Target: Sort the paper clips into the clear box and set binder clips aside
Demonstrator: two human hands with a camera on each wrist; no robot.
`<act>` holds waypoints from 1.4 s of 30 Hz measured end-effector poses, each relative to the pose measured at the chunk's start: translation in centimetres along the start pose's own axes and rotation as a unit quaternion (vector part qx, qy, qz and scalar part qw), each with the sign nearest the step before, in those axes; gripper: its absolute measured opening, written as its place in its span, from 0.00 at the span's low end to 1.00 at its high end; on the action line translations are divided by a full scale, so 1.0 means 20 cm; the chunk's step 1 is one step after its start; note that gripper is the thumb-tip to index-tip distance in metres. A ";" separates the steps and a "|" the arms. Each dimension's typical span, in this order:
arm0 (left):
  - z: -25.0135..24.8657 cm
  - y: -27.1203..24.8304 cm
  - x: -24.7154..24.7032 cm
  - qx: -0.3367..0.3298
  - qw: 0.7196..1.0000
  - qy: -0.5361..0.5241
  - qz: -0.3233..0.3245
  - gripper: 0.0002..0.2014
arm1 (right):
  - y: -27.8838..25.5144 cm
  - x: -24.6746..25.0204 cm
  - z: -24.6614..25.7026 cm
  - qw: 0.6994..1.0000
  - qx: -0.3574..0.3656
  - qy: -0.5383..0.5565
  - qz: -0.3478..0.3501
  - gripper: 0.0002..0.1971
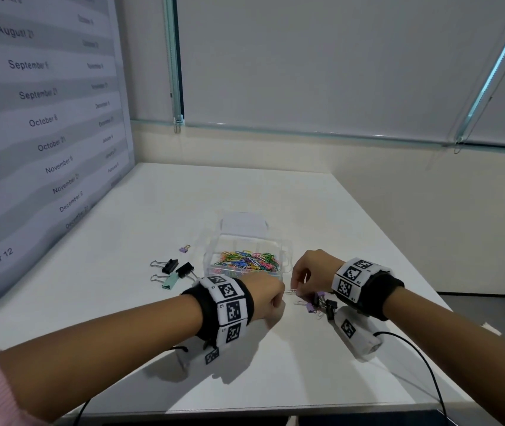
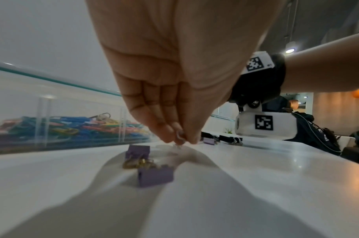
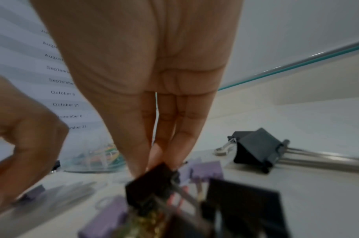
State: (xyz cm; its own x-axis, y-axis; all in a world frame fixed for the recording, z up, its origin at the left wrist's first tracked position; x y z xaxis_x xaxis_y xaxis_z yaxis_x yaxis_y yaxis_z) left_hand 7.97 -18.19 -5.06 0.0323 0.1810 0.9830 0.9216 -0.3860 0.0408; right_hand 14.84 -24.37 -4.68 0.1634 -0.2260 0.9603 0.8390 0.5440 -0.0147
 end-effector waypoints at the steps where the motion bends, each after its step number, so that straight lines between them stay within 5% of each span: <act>1: 0.00 0.02 0.01 0.010 1.000 0.004 -0.003 0.11 | 0.00 0.02 0.00 1.000 0.003 0.003 -0.007 0.07; 4: 0.01 0.07 0.01 0.018 1.000 0.014 -0.003 0.10 | 0.01 0.07 -0.02 0.999 -0.005 -0.005 -0.037 0.09; 8: 0.02 0.13 -0.01 0.027 0.998 0.049 0.018 0.13 | -0.02 0.01 -0.08 0.999 -0.043 -0.018 0.023 0.21; 21: 0.01 0.15 -0.08 0.010 0.997 0.074 0.022 0.12 | -0.05 -0.01 -0.11 0.998 -0.061 0.017 0.026 0.07; 38: 0.01 0.09 -0.06 0.041 0.999 0.021 -0.008 0.05 | -0.06 -0.05 -0.05 0.997 -0.002 -0.064 0.039 0.04; 42: -0.03 0.11 -0.06 0.012 0.999 0.040 0.008 0.16 | -0.06 -0.05 -0.05 0.997 0.001 -0.080 0.018 0.07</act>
State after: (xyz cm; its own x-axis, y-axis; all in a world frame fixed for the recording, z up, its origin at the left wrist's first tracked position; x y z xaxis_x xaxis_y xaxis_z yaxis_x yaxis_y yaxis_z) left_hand 9.68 -19.84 -6.11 0.0168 0.1013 0.9947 0.9305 -0.3656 0.0215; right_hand 14.22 -25.52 -5.84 0.1087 -0.0747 0.9913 0.8330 0.5511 -0.0498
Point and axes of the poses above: each hand's wrist, its own y-axis towards the middle knuckle, its own x-axis out of the back of the hand, z = x × y, the point moved 9 cm from there along y, towards the middle knuckle, and after that the axes turned 13 degrees about -z, right-handed, at the moved point
